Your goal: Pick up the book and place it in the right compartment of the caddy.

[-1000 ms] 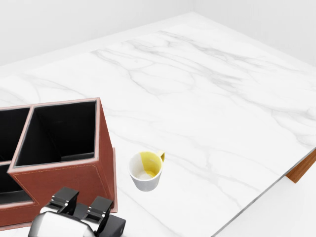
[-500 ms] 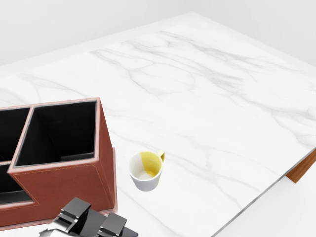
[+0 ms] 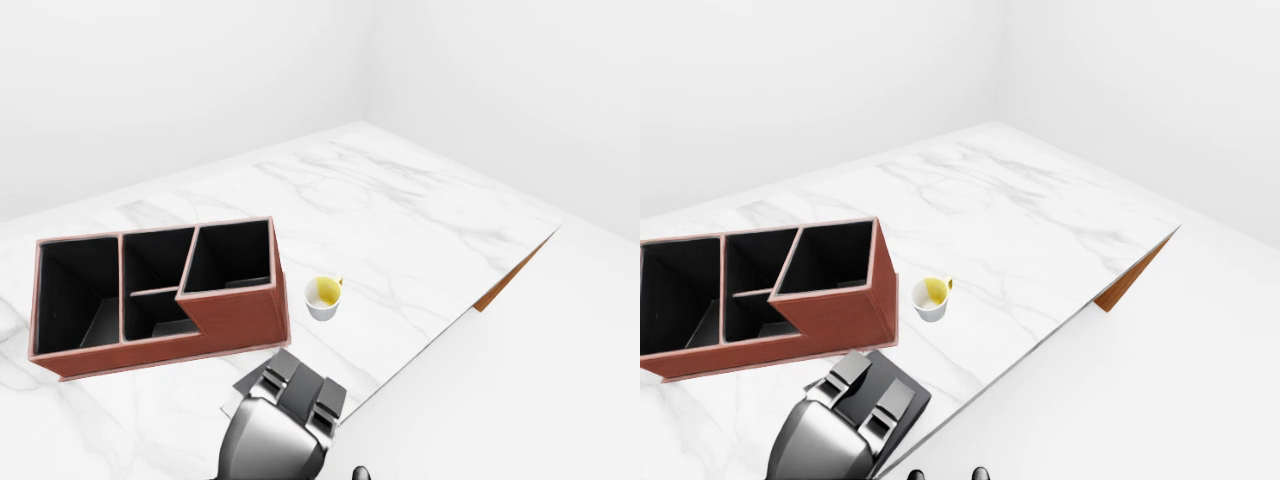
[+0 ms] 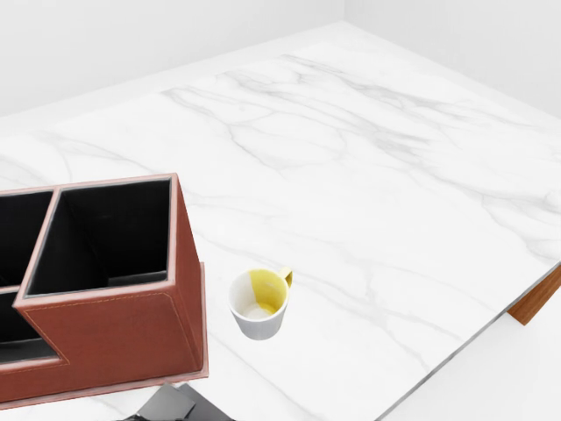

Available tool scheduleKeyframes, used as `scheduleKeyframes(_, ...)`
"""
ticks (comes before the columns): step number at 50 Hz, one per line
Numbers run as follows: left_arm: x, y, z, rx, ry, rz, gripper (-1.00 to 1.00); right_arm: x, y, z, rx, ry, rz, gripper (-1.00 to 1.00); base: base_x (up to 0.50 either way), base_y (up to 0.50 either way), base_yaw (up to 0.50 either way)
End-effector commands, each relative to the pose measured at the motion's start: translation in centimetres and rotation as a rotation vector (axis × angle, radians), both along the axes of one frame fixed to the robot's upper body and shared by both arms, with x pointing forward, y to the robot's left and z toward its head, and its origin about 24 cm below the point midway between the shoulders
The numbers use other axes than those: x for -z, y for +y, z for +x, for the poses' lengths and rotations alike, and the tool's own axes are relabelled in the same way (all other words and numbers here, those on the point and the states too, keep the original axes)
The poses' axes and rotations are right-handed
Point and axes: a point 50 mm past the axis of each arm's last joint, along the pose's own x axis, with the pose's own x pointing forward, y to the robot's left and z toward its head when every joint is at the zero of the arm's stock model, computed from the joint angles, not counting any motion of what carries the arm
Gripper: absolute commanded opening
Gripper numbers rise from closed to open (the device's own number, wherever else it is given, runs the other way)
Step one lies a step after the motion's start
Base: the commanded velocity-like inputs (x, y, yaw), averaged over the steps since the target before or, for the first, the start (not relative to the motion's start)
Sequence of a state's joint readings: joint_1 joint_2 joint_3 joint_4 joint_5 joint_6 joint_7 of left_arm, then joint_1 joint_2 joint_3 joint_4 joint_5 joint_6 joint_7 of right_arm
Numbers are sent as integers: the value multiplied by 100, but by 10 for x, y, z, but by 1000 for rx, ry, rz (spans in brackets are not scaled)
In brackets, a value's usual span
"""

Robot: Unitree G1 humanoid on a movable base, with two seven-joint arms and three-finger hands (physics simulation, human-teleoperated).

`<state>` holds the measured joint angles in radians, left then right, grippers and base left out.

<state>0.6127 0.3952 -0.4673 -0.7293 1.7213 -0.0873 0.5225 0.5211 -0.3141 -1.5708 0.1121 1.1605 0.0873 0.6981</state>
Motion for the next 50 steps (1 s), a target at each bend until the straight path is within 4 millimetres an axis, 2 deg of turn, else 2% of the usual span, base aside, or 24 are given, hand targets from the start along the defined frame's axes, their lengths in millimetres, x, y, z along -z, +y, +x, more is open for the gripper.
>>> scheduleKeyframes(1, -7, -18, -24, 140, -30, 65, -100, 0, 0, 0, 1, 3, 0, 100, 0, 0, 0)
scheduleKeyframes(10, -1, -43, -49, 378, -28, 96, -100, 1, 0, 0, 2, 5, 1, 100, 0, 0, 0)
scheduleKeyframes(15, -1, -50, -56, 451, -34, 82, -100, 0, 0, 0, 0, 5, -1, 100, 0, 0, 0)
scheduleKeyframes(21, -17, -52, -48, 446, -89, -11, -100, 1, -1, 0, 3, 7, 3, 100, 0, 0, 0)
scheduleKeyframes(31, -52, -42, -18, 306, -263, -170, -100, 1, -1, 0, 4, 6, 5, 100, 0, 0, 0)
scheduleKeyframes(50, -75, -29, 3, 162, -375, -308, -100, 2, -1, 0, 7, 9, 9, 100, 0, 0, 0)
